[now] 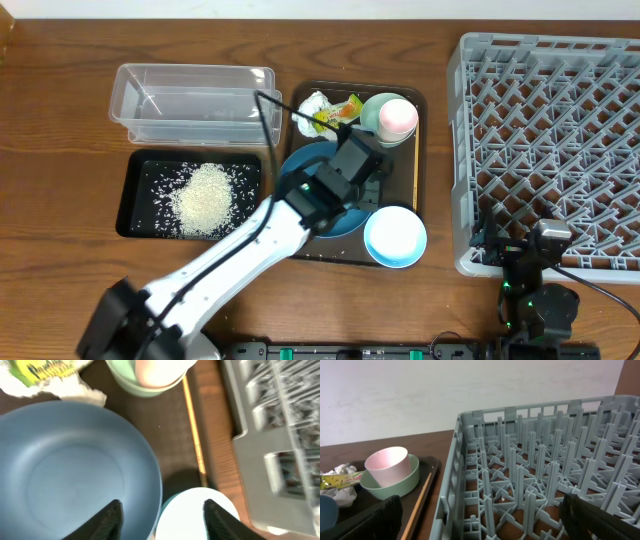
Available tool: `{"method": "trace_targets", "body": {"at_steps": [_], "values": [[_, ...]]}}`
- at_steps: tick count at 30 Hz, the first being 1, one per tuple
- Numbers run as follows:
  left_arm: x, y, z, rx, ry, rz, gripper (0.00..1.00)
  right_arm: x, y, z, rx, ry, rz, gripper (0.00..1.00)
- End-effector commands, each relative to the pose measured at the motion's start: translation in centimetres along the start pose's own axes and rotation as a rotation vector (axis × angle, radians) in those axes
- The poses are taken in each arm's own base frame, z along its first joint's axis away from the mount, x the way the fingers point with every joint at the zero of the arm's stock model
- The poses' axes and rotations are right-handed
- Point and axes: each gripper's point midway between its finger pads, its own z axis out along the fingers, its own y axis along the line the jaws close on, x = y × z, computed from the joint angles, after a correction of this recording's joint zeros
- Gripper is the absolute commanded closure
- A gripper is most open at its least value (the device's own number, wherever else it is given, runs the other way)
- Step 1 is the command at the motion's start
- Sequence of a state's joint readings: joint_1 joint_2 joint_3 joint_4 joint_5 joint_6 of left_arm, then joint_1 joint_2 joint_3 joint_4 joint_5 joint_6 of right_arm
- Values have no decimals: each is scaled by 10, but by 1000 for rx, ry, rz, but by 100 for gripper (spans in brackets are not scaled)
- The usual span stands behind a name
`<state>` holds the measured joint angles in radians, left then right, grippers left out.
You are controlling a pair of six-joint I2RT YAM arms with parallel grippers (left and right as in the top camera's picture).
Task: Sort waste into correct bins and load items into the dishwasher rack
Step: 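Carry the empty blue plate back and set it on the brown tray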
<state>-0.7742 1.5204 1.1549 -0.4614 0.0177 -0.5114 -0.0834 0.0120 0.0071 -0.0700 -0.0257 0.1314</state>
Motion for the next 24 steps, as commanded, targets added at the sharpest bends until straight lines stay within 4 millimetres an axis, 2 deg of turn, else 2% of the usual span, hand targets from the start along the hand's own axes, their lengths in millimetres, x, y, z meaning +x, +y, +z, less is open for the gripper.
{"method": "trace_targets", "body": {"at_steps": [1,5,10,15,18,24], "values": [[-19,1,-33,24,-76,-23,35,1,5,0,-17,3,-11,1],[-30,18,-59,13,-121,-62,31,1,5,0,-17,3,-11,1],[-46,50,-92,-21,-192,-137,27,1,5,0,-18,3,-11,1],[-51,69,-112,-47,-226,-179,18,1,5,0,-18,3,-11,1],[-52,68,-113,-36,-232,-182,16,1,5,0,-18,3,-11,1],[-58,40,-111,103,-189,-120,13,1,5,0,-18,3,-11,1]]}}
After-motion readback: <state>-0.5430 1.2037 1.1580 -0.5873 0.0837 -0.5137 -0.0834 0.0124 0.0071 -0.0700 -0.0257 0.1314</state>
